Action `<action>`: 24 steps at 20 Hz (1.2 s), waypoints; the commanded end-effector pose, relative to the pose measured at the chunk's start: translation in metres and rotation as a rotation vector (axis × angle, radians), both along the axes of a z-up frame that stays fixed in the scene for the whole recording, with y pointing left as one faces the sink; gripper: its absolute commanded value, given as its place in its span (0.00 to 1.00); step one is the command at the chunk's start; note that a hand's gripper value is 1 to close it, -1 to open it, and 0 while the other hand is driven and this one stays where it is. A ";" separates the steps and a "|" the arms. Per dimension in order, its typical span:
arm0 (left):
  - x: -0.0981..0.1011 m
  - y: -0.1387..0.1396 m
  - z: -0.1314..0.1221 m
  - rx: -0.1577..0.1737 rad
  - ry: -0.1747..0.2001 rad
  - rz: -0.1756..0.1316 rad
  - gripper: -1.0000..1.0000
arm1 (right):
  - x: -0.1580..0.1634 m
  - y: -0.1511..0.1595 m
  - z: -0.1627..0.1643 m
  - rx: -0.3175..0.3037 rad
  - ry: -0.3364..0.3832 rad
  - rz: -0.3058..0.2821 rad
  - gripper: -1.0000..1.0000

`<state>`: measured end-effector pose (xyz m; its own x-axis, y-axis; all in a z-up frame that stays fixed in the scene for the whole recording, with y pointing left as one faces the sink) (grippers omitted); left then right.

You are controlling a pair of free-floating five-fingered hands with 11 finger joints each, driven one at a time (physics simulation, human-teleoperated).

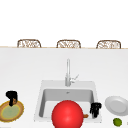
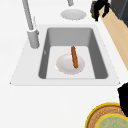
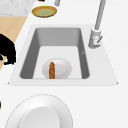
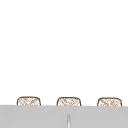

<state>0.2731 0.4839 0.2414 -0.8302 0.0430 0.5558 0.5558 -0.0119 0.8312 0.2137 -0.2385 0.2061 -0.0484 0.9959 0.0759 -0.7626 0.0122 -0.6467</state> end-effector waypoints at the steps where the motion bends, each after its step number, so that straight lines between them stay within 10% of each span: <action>1: -0.010 0.029 -0.021 -0.027 -0.010 0.019 1.00 | 0.000 0.000 0.000 0.000 0.000 0.000 0.50; 4: -0.006 0.045 -0.048 -0.058 -0.028 0.015 1.00 | 0.000 0.000 0.000 0.000 0.000 0.000 0.50; 10: 0.008 0.058 -0.098 -0.045 -0.017 0.104 1.00 | 0.000 0.000 0.000 0.000 0.000 0.000 0.50; 21: 0.028 0.069 -0.149 -0.081 -0.030 0.114 1.00 | 0.000 0.000 0.000 0.000 0.000 0.000 0.50; 24: 0.018 0.076 -0.134 -0.089 -0.013 0.064 1.00 | 0.000 0.000 0.000 0.000 0.000 0.000 0.50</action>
